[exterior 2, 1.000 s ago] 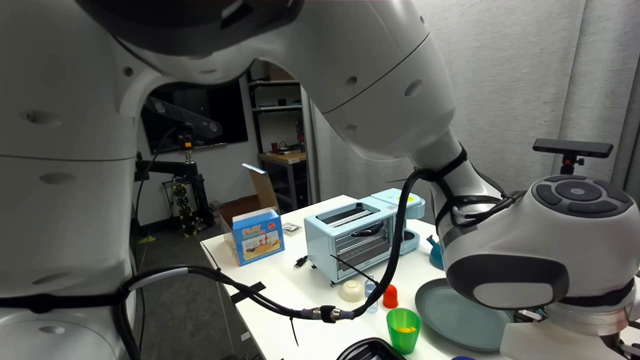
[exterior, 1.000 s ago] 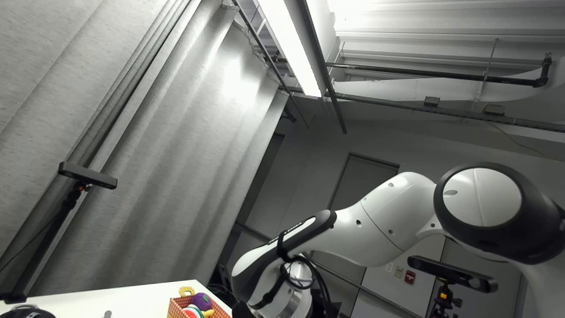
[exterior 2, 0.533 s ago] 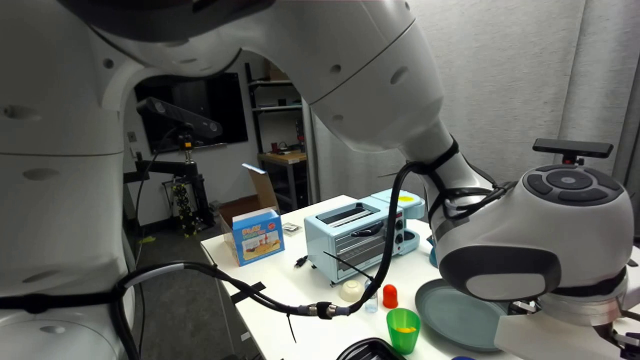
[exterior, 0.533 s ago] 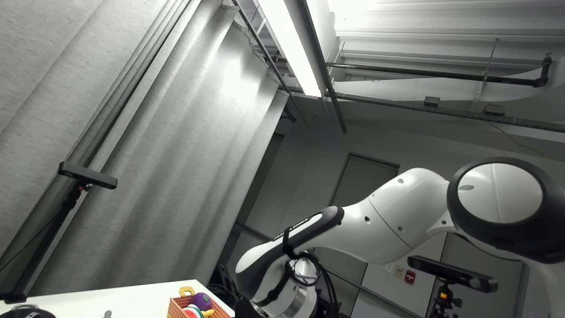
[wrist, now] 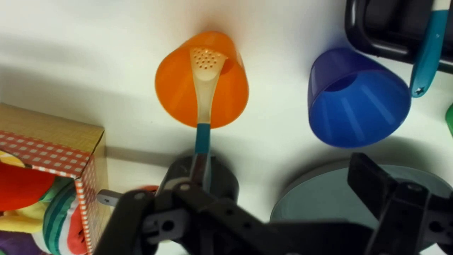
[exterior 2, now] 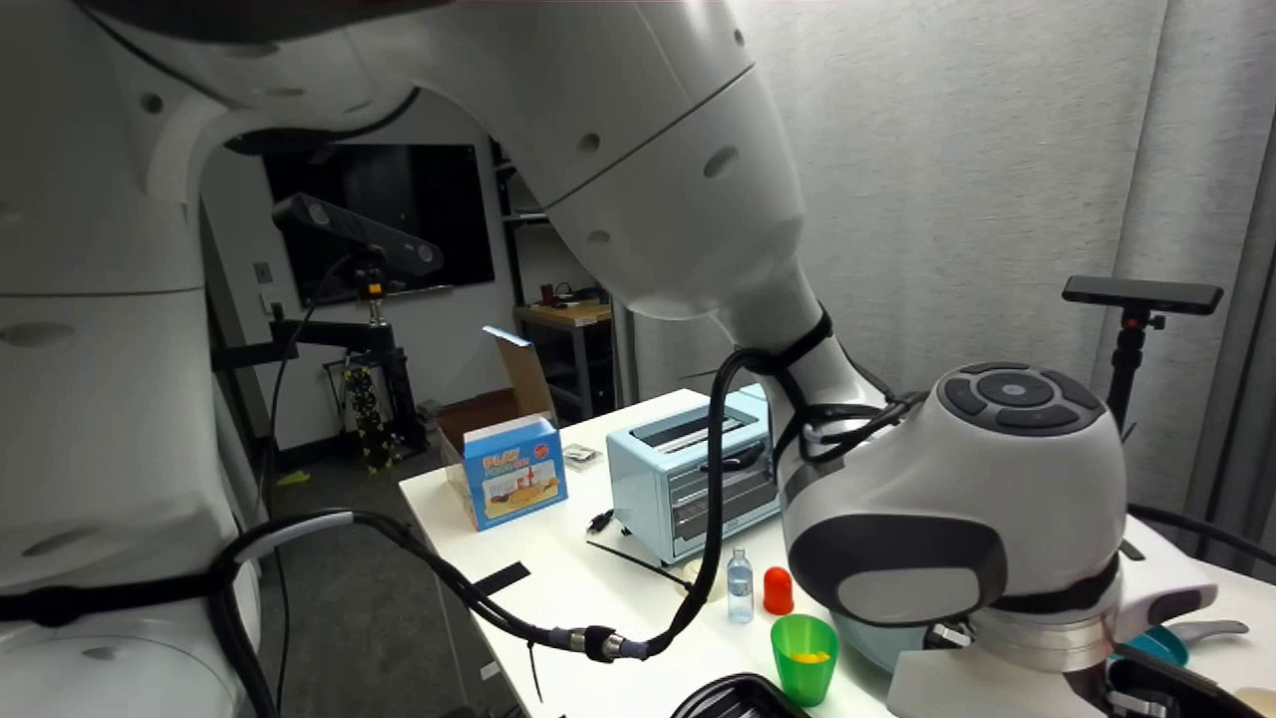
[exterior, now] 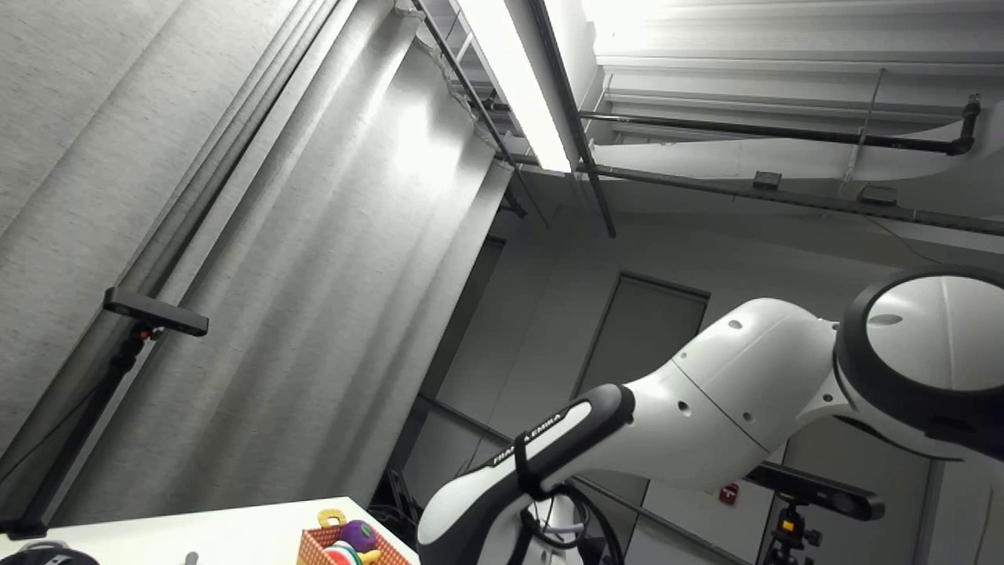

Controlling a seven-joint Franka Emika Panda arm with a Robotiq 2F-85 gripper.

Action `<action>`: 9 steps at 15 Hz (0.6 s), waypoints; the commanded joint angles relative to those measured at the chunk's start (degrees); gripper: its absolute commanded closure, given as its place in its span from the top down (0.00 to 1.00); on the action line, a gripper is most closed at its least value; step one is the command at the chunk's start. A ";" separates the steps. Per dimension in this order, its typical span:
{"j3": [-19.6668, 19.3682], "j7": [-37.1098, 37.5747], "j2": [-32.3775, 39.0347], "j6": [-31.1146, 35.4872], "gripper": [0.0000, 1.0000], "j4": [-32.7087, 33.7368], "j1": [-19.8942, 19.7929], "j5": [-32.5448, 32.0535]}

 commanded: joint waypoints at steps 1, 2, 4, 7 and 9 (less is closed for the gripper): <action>-0.49 3.42 -2.69 4.72 1.00 -6.31 3.07 -1.69; -0.43 3.95 -2.81 5.79 1.00 -7.60 3.86 -1.59; -0.31 4.76 -3.19 7.82 1.00 -9.97 5.42 -1.29; -0.39 6.26 -3.10 10.56 1.00 -12.82 7.85 -0.71; -0.20 7.19 -2.89 11.88 1.00 -14.26 9.10 -0.02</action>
